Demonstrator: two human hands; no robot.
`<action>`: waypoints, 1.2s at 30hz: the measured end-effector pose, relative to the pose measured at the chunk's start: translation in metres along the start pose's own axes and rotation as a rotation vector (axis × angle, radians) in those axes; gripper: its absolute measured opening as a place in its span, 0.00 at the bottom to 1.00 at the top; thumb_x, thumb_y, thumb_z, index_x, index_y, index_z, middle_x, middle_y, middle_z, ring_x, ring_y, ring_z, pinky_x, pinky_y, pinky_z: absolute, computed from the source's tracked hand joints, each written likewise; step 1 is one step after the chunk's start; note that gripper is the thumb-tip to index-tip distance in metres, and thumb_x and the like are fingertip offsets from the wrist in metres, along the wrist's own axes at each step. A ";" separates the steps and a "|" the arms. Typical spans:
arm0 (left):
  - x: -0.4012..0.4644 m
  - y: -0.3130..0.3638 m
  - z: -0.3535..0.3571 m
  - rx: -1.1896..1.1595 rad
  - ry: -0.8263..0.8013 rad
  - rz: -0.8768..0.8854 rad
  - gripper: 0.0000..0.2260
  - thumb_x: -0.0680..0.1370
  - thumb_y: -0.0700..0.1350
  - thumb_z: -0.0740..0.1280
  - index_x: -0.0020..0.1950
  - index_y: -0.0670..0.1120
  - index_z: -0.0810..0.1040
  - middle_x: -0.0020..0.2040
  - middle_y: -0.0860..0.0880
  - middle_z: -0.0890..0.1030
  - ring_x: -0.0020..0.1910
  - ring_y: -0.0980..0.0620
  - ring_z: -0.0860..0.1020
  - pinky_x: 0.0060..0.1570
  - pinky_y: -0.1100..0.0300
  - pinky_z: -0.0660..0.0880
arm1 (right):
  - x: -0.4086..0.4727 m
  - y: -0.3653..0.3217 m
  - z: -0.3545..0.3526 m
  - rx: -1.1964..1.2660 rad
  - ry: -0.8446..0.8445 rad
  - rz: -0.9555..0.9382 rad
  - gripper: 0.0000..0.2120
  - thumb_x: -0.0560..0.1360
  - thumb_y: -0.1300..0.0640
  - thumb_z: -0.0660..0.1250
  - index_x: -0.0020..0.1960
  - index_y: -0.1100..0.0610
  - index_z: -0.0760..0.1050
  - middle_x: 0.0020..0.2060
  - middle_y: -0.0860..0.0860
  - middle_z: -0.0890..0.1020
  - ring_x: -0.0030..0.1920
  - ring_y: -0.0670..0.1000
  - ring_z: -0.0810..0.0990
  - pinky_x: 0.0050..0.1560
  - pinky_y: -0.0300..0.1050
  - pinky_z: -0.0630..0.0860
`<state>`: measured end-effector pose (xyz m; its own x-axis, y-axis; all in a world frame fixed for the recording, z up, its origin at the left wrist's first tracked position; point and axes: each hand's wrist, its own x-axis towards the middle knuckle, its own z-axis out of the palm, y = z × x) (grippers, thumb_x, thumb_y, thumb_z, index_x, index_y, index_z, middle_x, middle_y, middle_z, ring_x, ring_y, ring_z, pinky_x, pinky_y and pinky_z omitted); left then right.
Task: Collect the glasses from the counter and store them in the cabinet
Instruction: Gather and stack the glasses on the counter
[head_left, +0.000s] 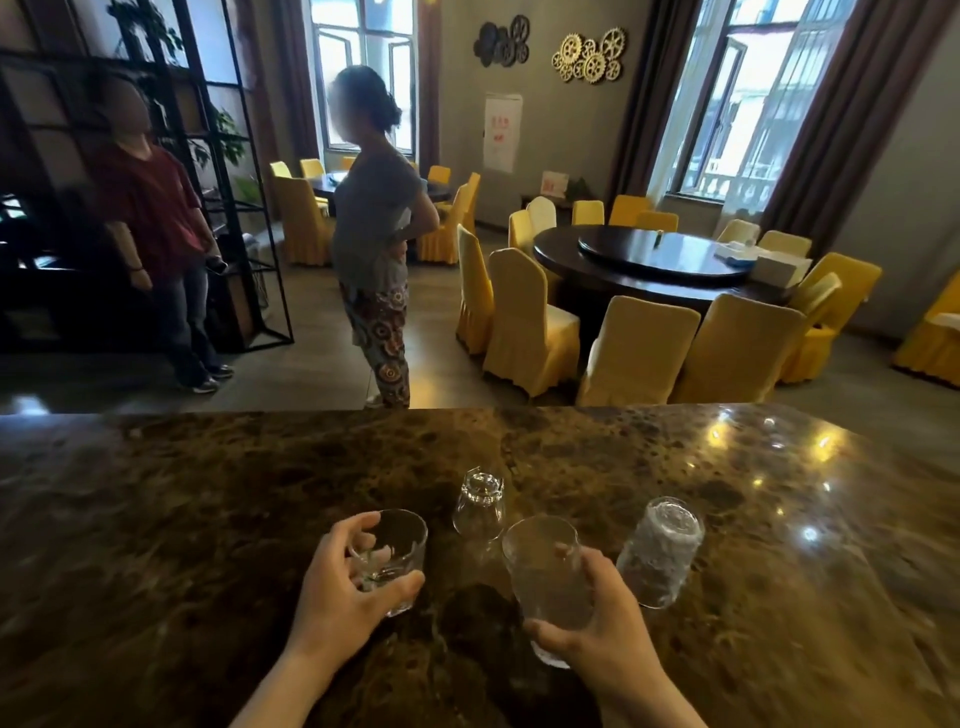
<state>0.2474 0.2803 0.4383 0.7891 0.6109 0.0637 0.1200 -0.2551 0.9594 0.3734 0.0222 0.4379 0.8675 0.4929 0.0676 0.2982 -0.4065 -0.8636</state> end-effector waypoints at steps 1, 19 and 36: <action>0.000 -0.003 0.007 0.005 0.007 0.005 0.37 0.62 0.46 0.84 0.67 0.54 0.72 0.61 0.51 0.74 0.57 0.52 0.80 0.55 0.52 0.80 | -0.001 0.004 0.003 0.053 0.011 -0.004 0.38 0.54 0.48 0.86 0.59 0.38 0.74 0.54 0.43 0.82 0.56 0.45 0.82 0.55 0.44 0.80; -0.012 -0.028 0.023 0.312 -0.001 0.010 0.43 0.59 0.57 0.84 0.68 0.55 0.68 0.60 0.59 0.72 0.58 0.62 0.77 0.57 0.64 0.74 | 0.008 0.013 0.016 0.102 -0.046 -0.054 0.37 0.56 0.53 0.86 0.59 0.40 0.73 0.56 0.37 0.82 0.58 0.42 0.81 0.54 0.36 0.79; 0.106 0.094 0.077 1.028 -0.313 0.427 0.37 0.72 0.62 0.72 0.77 0.60 0.58 0.74 0.54 0.63 0.73 0.51 0.64 0.71 0.52 0.65 | 0.081 -0.029 -0.097 -1.354 -0.343 -0.330 0.34 0.79 0.55 0.67 0.80 0.48 0.57 0.81 0.58 0.54 0.81 0.63 0.44 0.79 0.65 0.42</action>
<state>0.3893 0.2634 0.5138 0.9810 0.1523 0.1200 0.1278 -0.9733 0.1909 0.4738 -0.0003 0.5169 0.6064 0.7857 -0.1225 0.7749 -0.5492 0.3128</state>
